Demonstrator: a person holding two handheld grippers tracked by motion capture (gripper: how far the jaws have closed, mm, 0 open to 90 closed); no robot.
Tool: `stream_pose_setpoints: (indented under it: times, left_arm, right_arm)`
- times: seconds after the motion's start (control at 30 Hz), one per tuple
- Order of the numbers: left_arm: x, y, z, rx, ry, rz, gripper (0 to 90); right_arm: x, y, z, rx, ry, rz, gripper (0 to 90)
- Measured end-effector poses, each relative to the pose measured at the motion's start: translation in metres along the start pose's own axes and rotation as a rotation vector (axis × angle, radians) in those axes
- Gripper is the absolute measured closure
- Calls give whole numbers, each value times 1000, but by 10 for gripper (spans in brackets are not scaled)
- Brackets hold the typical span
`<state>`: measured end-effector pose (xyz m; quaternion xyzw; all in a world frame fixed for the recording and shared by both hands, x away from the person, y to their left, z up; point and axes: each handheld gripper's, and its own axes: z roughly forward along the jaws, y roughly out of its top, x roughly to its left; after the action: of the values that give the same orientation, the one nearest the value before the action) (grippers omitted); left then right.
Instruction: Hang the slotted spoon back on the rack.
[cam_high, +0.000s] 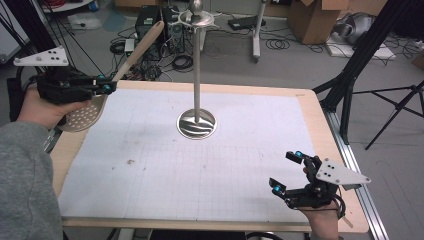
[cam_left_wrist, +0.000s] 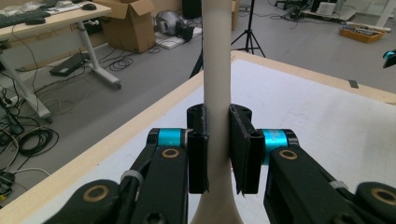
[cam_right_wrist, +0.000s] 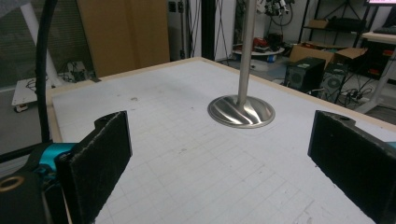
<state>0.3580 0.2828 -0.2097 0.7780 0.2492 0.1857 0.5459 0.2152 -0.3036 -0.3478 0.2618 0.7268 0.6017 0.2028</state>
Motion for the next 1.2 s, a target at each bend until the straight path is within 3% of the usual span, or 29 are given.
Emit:
stream_pose_setpoints:
  times: [0.1,0.23,0.73,1.2]
  left_arm:
    - [1,1,5,-24,-5,-19,778]
    - [1,1,11,-19,-11,-29,778]
    - [0,2,17,-33,-34,-25,778]
    - [0,0,23,-34,-34,-47,778]
  right_arm:
    - [-1,-1,-1,-2,-6,-1,49]
    - [0,0,-2,4,-9,-9,49]
    - [-1,0,-6,2,-17,-3,49]
    - [-1,0,-7,0,-14,-4,50]
